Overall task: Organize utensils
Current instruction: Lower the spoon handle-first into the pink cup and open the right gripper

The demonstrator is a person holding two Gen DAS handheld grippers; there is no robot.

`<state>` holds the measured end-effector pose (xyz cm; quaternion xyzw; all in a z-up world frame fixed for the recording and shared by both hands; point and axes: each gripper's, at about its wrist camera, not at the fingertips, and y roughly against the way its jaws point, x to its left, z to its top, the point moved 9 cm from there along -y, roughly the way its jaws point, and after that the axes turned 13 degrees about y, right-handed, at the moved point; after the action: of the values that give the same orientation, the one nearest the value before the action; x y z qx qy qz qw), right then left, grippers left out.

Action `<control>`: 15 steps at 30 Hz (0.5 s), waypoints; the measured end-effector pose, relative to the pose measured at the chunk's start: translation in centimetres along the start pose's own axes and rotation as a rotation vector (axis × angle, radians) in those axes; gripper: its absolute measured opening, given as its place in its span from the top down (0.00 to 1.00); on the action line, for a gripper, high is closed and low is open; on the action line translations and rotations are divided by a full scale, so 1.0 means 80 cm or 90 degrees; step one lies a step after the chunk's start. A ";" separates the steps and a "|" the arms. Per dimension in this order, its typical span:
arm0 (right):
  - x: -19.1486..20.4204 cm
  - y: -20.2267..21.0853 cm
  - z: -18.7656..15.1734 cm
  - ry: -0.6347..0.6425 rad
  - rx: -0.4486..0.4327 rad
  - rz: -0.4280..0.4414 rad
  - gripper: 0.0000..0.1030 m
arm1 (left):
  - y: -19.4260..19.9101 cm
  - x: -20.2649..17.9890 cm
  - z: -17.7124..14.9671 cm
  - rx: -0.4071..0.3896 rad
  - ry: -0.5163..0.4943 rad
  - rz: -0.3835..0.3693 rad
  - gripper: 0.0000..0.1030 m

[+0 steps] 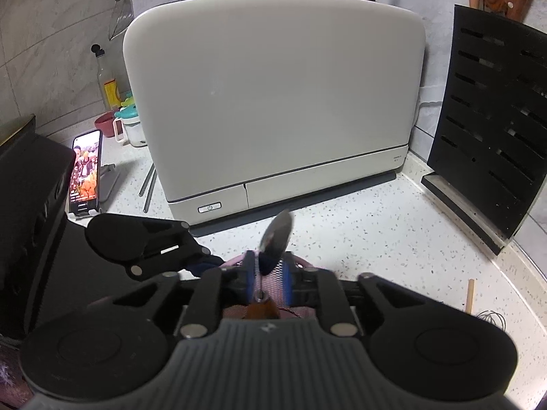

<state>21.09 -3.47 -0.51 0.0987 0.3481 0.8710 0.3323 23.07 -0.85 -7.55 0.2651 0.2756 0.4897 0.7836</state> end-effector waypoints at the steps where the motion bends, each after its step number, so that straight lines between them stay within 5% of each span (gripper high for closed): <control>1: 0.000 0.000 0.000 -0.001 0.001 0.001 0.78 | 0.000 0.000 0.000 0.000 0.000 0.000 0.10; 15: -0.007 0.040 0.005 -0.031 -0.016 0.024 0.60 | 0.000 0.000 0.000 0.000 0.001 0.000 0.10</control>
<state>20.02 -5.31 1.92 0.1224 0.3270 0.8787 0.3256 23.04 -0.88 -7.57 0.2647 0.2762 0.4898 0.7834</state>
